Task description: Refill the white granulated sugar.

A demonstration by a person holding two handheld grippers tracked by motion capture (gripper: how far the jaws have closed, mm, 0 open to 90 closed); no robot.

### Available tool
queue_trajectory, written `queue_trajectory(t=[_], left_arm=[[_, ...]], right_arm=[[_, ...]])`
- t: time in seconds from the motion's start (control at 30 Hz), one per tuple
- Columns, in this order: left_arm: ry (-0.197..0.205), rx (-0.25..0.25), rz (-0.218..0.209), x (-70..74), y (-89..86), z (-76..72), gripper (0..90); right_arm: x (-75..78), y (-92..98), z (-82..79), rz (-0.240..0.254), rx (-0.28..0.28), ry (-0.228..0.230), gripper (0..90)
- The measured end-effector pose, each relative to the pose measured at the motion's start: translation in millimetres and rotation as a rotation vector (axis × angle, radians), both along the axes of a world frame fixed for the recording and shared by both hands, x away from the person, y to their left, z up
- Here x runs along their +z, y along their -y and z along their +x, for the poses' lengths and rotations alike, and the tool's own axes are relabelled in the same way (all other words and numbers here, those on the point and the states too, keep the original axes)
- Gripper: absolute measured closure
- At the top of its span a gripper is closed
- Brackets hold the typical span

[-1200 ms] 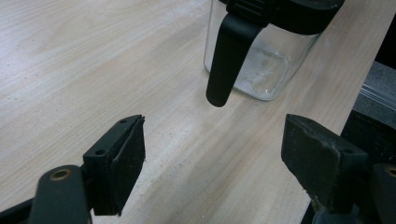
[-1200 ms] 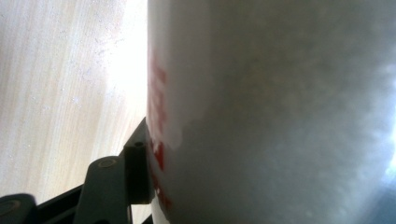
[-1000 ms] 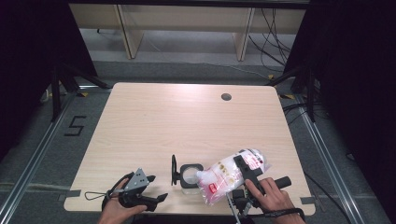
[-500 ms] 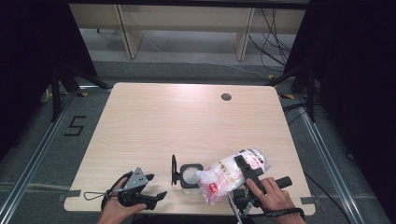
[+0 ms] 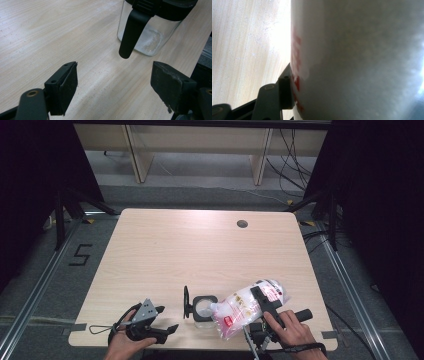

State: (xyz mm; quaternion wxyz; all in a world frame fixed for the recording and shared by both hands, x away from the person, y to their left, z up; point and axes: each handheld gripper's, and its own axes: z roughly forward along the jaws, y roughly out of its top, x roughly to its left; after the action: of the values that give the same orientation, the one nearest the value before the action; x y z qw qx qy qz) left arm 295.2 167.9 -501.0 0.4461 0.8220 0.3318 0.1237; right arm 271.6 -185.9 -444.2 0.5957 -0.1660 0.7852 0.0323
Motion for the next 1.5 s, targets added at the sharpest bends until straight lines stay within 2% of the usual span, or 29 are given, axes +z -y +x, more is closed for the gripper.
queue_trajectory(t=[0.07, 0.1, 0.13, 0.23, 0.33, 0.47, 0.57, 0.6, 0.67, 0.7, 0.73, 0.77, 0.8, 0.83, 0.87, 0.9, 0.97, 1.0, 1.07, 1.17, 1.2, 1.23, 1.33, 1.4, 1.43, 1.5], left_arm=[[0.003, 0.0, -0.005, -0.3, -0.2, 0.1, 21.3], [0.015, -0.015, 0.008, 0.1, -1.3, 1.1, 21.3], [0.016, -0.008, -0.005, -0.4, -0.5, 1.0, 21.3], [0.016, -0.009, -0.004, -0.4, -0.5, 1.2, 21.3], [0.017, -0.017, 0.01, -0.1, -1.4, 1.4, 21.3], [0.017, -0.015, 0.012, -0.1, -1.8, 1.9, 21.3], [0.014, -0.016, 0.004, -0.6, -0.9, 1.7, 21.3], [0.013, -0.031, 0.03, 0.2, -2.4, 2.3, 21.3], [-0.001, -0.017, 0.022, 0.6, -1.3, 1.6, 21.3], [0.001, -0.007, -0.002, -0.1, 0.3, 1.3, 21.3], [0.004, -0.003, -0.014, -0.5, 1.0, 1.2, 21.3], [0.005, -0.006, -0.009, -0.3, 0.6, 1.4, 21.3], [0.005, -0.026, 0.026, 0.9, -1.8, 2.3, 21.3], [0.007, -0.024, 0.025, 0.7, -1.7, 2.3, 21.3], [0.009, -0.028, 0.028, 0.5, -1.9, 2.7, 21.3], [0.008, -0.027, 0.027, 0.6, -1.9, 2.6, 21.3], [0.015, -0.027, 0.023, 0.3, -2.1, 2.8, 21.3], [-0.003, -0.01, 0.009, -0.1, -1.2, 1.7, 21.3], [0.002, -0.007, 0.009, -0.2, -1.1, 1.6, 21.3], [-0.003, -0.01, 0.009, -0.2, -1.1, 1.8, 21.3], [-0.003, -0.011, 0.01, -0.2, -1.1, 1.7, 21.3], [-0.003, -0.011, 0.009, -0.1, -1.1, 1.7, 21.3], [-0.003, -0.008, 0.007, -0.2, -1.1, 1.8, 21.3], [-0.003, -0.009, 0.008, -0.1, -1.2, 1.7, 21.3], [-0.003, -0.009, 0.008, -0.1, -1.1, 1.7, 21.3], [0.002, -0.006, 0.007, -0.2, -0.9, 1.7, 21.3]], right_arm=[[0.2, -0.1, 0.0, -0.001, 0.0, 0.0, 40.7], [0.2, -0.1, -0.1, -0.002, -0.001, 0.002, 40.7], [0.4, -0.1, -0.1, -0.003, -0.001, 0.002, 40.7], [0.5, -0.2, -0.1, -0.003, 0.0, 0.004, 40.7], [-0.9, 0.6, -1.4, 0.01, -0.019, -0.005, 40.7], [0.3, 0.3, -2.4, -0.001, -0.033, -0.019, 40.7], [0.3, 0.5, -2.1, 0.003, -0.023, -0.005, 40.7], [0.0, 0.8, -1.9, 0.007, -0.018, 0.0, 40.7], [3.2, -0.2, -0.5, -0.038, 0.007, 0.015, 40.7], [0.7, 1.1, -1.3, -0.005, -0.012, 0.003, 40.8], [0.8, 1.0, -1.2, -0.005, -0.012, 0.007, 40.7], [0.5, 1.0, -0.9, -0.001, -0.008, 0.008, 40.8], [0.6, 1.0, -0.8, -0.002, -0.007, 0.008, 40.8], [1.7, 1.0, -1.6, -0.013, -0.018, -0.002, 40.7], [0.9, 1.5, -2.0, -0.001, -0.023, -0.006, 40.8], [4.0, 0.2, -0.9, -0.03, 0.005, 0.018, 40.7], [4.4, 0.2, -1.6, -0.029, -0.006, 0.013, 40.8], [4.8, 0.1, -1.6, -0.033, -0.001, 0.019, 40.8], [5.1, 0.2, -2.7, -0.039, -0.015, 0.007, 40.8], [4.9, -0.1, -2.6, -0.044, -0.011, 0.019, 40.8], [2.7, 1.0, -2.7, -0.014, -0.011, 0.02, 40.8], [2.7, 1.1, -2.9, -0.01, -0.012, 0.023, 40.8], [3.5, 0.8, -4.0, -0.016, -0.025, 0.012, 40.8], [5.5, 0.2, -2.9, -0.034, 0.002, 0.033, 40.8], [4.5, 0.7, -2.7, -0.023, -0.002, 0.026, 40.8], [4.5, 0.7, -2.8, -0.029, -0.005, 0.026, 40.8]])
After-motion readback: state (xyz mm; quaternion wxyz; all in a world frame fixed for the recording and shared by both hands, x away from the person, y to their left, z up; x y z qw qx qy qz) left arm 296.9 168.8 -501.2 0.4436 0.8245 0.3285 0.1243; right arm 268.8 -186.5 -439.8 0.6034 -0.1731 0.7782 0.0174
